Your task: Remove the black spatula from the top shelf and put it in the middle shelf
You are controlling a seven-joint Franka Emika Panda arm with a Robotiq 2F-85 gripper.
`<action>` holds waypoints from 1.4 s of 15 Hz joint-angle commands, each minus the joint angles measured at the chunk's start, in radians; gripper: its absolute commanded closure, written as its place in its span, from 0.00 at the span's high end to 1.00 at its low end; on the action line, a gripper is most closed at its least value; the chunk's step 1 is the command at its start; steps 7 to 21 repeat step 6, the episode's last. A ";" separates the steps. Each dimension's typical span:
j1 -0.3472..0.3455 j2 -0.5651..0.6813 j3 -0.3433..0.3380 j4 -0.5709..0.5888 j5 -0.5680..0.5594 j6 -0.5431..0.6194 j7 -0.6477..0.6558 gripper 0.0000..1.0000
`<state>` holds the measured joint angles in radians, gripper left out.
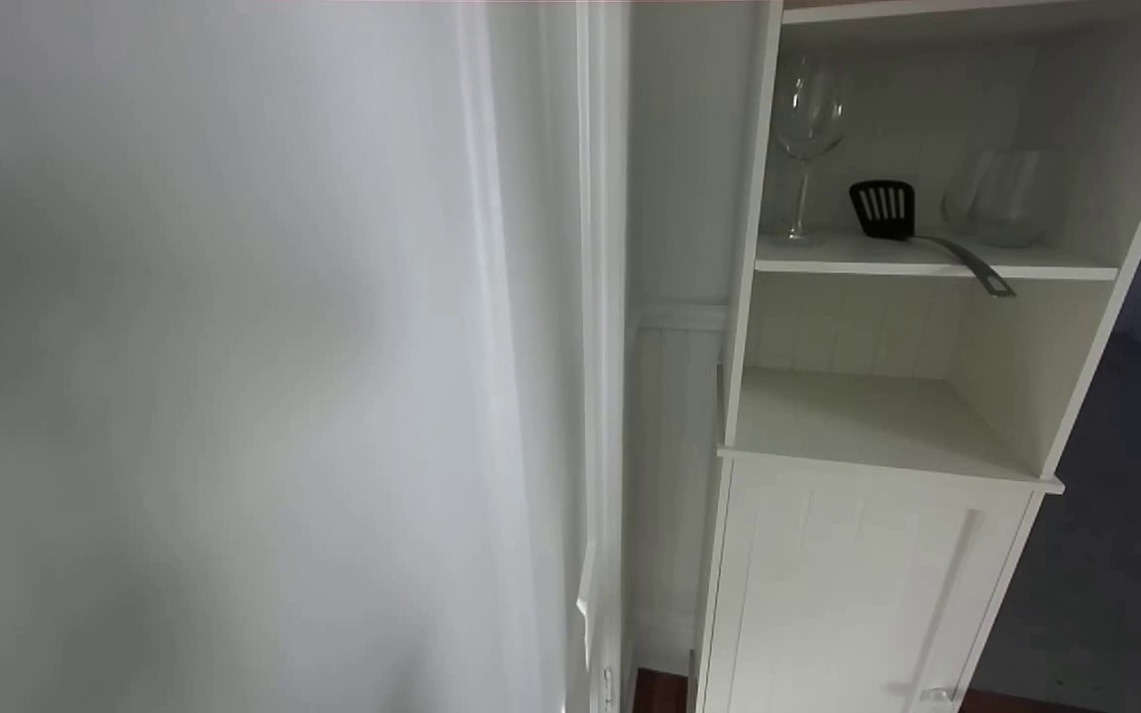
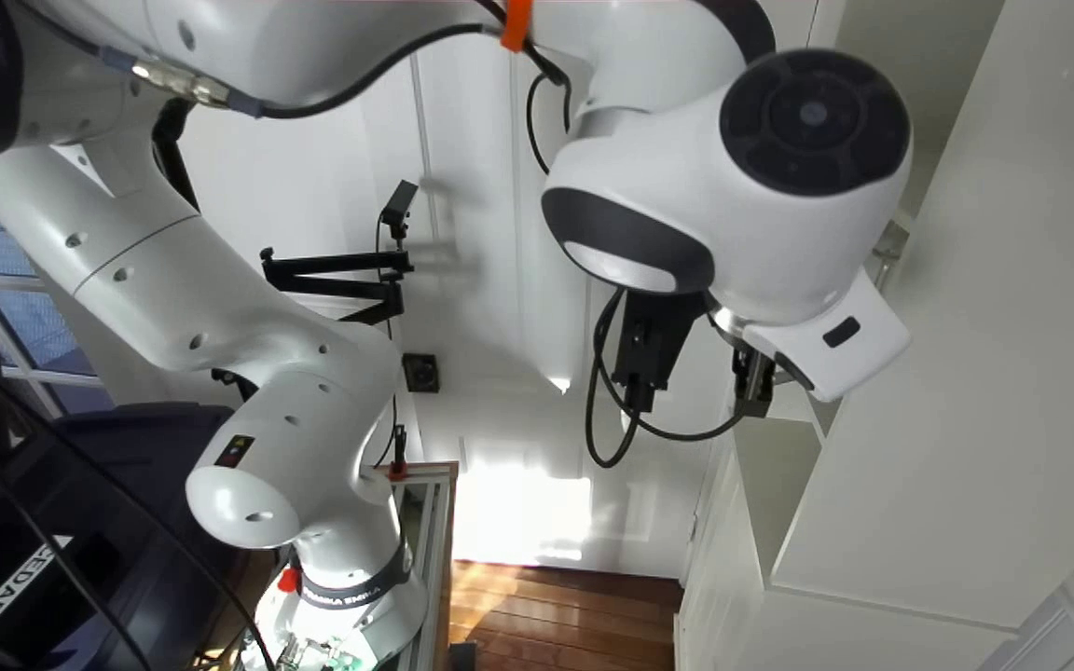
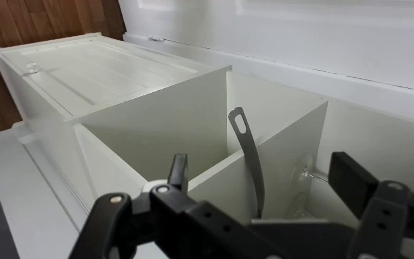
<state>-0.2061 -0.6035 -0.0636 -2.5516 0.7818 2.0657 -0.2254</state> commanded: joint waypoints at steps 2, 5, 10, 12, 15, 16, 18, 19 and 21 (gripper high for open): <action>0.022 -0.142 -0.076 0.027 -0.119 -0.137 0.050 1.00; 0.034 -0.133 -0.087 0.029 -0.108 -0.110 0.040 1.00; 0.033 -0.145 -0.089 0.029 -0.110 -0.114 0.043 1.00; 0.033 -0.145 -0.089 0.029 -0.110 -0.114 0.043 1.00; 0.033 -0.145 -0.089 0.029 -0.110 -0.114 0.043 1.00; 0.033 -0.145 -0.089 0.029 -0.110 -0.114 0.043 1.00; 0.033 -0.145 -0.089 0.029 -0.110 -0.114 0.043 1.00; 0.033 -0.145 -0.089 0.029 -0.110 -0.114 0.043 1.00; 0.033 -0.145 -0.089 0.029 -0.110 -0.114 0.043 1.00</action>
